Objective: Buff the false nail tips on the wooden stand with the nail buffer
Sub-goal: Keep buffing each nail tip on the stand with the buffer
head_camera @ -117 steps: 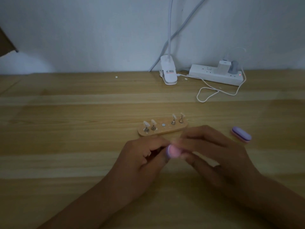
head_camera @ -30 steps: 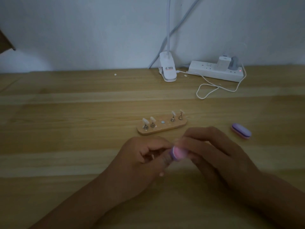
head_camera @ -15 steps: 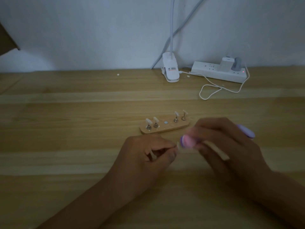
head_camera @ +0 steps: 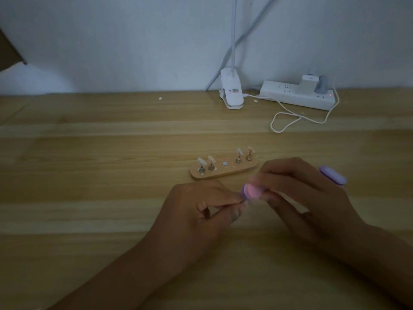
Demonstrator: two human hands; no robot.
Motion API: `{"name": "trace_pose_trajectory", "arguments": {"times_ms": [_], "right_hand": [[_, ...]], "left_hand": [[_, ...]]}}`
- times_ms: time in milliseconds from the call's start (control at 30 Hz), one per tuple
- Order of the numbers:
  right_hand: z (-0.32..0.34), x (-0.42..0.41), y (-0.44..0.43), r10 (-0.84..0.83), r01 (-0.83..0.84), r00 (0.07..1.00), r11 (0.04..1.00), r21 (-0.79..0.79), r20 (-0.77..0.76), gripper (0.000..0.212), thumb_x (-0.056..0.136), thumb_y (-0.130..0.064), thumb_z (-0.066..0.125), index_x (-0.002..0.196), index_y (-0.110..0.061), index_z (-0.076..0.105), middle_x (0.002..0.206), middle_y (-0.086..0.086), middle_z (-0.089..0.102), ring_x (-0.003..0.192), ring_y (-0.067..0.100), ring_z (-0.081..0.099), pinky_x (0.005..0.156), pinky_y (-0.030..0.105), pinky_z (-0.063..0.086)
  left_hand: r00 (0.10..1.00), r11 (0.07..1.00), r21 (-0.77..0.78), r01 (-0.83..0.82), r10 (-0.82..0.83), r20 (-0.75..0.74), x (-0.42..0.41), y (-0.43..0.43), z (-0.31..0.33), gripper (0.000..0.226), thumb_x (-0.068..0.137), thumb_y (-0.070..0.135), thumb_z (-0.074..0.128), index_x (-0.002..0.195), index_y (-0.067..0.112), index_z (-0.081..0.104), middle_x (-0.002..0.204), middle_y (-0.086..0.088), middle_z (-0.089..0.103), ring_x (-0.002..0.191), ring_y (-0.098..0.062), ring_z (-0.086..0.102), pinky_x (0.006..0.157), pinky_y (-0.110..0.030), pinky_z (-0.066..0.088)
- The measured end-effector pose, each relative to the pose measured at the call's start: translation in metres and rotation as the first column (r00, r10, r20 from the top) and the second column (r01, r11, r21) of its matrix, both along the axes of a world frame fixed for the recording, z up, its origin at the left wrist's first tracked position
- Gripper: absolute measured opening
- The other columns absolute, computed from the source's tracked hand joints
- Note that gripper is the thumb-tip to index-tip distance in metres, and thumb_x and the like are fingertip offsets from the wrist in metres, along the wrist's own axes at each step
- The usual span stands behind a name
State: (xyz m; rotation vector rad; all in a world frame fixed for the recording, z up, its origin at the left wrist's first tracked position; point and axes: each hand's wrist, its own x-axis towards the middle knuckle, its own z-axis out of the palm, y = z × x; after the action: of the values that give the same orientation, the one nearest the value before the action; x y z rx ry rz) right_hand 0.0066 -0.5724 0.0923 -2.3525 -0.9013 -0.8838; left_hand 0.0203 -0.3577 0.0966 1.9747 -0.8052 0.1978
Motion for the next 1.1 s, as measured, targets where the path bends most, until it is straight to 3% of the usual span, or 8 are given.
{"name": "trace_pose_trajectory", "arguments": {"times_ms": [200, 333, 467, 633, 733, 833, 967, 1100], "right_hand": [[-0.007, -0.007, 0.002, 0.097, -0.098, 0.994, 0.995, -0.020, -0.059, 0.027, 0.101, -0.009, 0.057, 0.123, -0.021, 0.066, 0.120, -0.001, 0.059, 0.107, 0.008, 0.060, 0.095, 0.017, 0.042], [0.006, 0.001, -0.003, -0.051, 0.052, 0.998, 0.998, 0.037, -0.031, 0.020, 0.092, -0.001, 0.063, 0.109, -0.011, 0.068, 0.105, 0.004, 0.064, 0.099, 0.010, 0.061, 0.093, 0.010, 0.040], [-0.002, -0.020, 0.017, 0.141, -0.126, 0.986, 0.979, 0.160, -0.086, 0.021, 0.104, -0.037, 0.053, 0.102, -0.027, 0.071, 0.098, -0.017, 0.066, 0.095, -0.010, 0.063, 0.083, 0.002, 0.045], [0.006, -0.007, 0.007, -0.051, 0.042, 0.995, 0.993, 0.107, 0.089, 0.023, 0.094, -0.006, 0.060, 0.112, -0.019, 0.065, 0.105, 0.004, 0.061, 0.102, 0.007, 0.057, 0.097, 0.010, 0.036], [0.001, -0.015, 0.013, 0.039, -0.034, 0.999, 0.976, 0.213, -0.019, 0.013, 0.102, -0.020, 0.058, 0.109, -0.024, 0.068, 0.110, -0.009, 0.061, 0.097, 0.000, 0.060, 0.093, 0.005, 0.038], [-0.004, -0.018, 0.010, 0.112, -0.108, 0.993, 0.990, 0.092, -0.041, 0.019, 0.104, -0.022, 0.056, 0.120, -0.028, 0.062, 0.118, -0.014, 0.059, 0.101, 0.005, 0.062, 0.090, 0.015, 0.046], [0.005, -0.004, 0.004, -0.027, 0.022, 0.999, 0.993, 0.119, 0.040, 0.020, 0.096, -0.009, 0.061, 0.110, -0.022, 0.066, 0.109, -0.004, 0.060, 0.108, 0.001, 0.055, 0.097, 0.011, 0.037], [-0.006, -0.018, 0.012, 0.072, -0.072, 0.997, 0.997, 0.028, 0.012, 0.019, 0.105, -0.020, 0.052, 0.120, -0.018, 0.062, 0.119, -0.005, 0.057, 0.108, 0.005, 0.058, 0.096, 0.015, 0.042]], "left_hand": [[0.998, 0.998, -0.023, 0.050, -0.049, 0.028, 0.001, 0.000, 0.004, 0.009, 0.084, 0.020, 0.070, 0.089, 0.022, 0.077, 0.077, 0.009, 0.069, 0.071, -0.006, 0.064, 0.057, -0.032, 0.050], [0.999, 0.997, -0.073, -0.001, -0.001, -0.036, 0.000, 0.002, 0.004, 0.011, 0.083, 0.016, 0.070, 0.086, 0.023, 0.078, 0.077, 0.015, 0.070, 0.068, 0.001, 0.063, 0.056, -0.016, 0.046], [0.991, 0.987, -0.157, 0.047, -0.065, -0.113, -0.001, 0.000, 0.003, 0.017, 0.083, 0.028, 0.065, 0.095, 0.025, 0.077, 0.082, 0.013, 0.073, 0.071, 0.000, 0.066, 0.063, -0.014, 0.048], [0.962, 0.953, -0.297, 0.055, -0.130, -0.242, 0.000, 0.005, 0.006, 0.017, 0.085, 0.029, 0.064, 0.090, 0.020, 0.078, 0.072, -0.001, 0.074, 0.065, -0.008, 0.068, 0.055, -0.017, 0.048], [0.943, 0.946, -0.311, 0.087, -0.179, -0.280, 0.001, 0.006, 0.008, 0.016, 0.085, 0.029, 0.063, 0.088, 0.024, 0.078, 0.070, 0.001, 0.073, 0.063, -0.006, 0.065, 0.053, -0.019, 0.047], [0.928, 0.950, -0.284, 0.131, -0.218, -0.303, -0.001, 0.003, 0.008, 0.015, 0.084, 0.028, 0.063, 0.087, 0.025, 0.078, 0.068, 0.003, 0.071, 0.061, -0.003, 0.063, 0.052, -0.019, 0.046], [0.909, 0.953, -0.297, 0.057, -0.172, -0.379, 0.001, 0.007, 0.006, 0.020, 0.081, 0.034, 0.064, 0.085, 0.021, 0.078, 0.065, -0.003, 0.070, 0.060, -0.017, 0.069, 0.052, -0.034, 0.051], [0.921, 0.957, -0.266, 0.114, -0.202, -0.334, -0.001, 0.004, 0.008, 0.016, 0.082, 0.026, 0.068, 0.089, 0.016, 0.078, 0.066, -0.001, 0.072, 0.060, -0.005, 0.065, 0.056, -0.016, 0.048]]}}
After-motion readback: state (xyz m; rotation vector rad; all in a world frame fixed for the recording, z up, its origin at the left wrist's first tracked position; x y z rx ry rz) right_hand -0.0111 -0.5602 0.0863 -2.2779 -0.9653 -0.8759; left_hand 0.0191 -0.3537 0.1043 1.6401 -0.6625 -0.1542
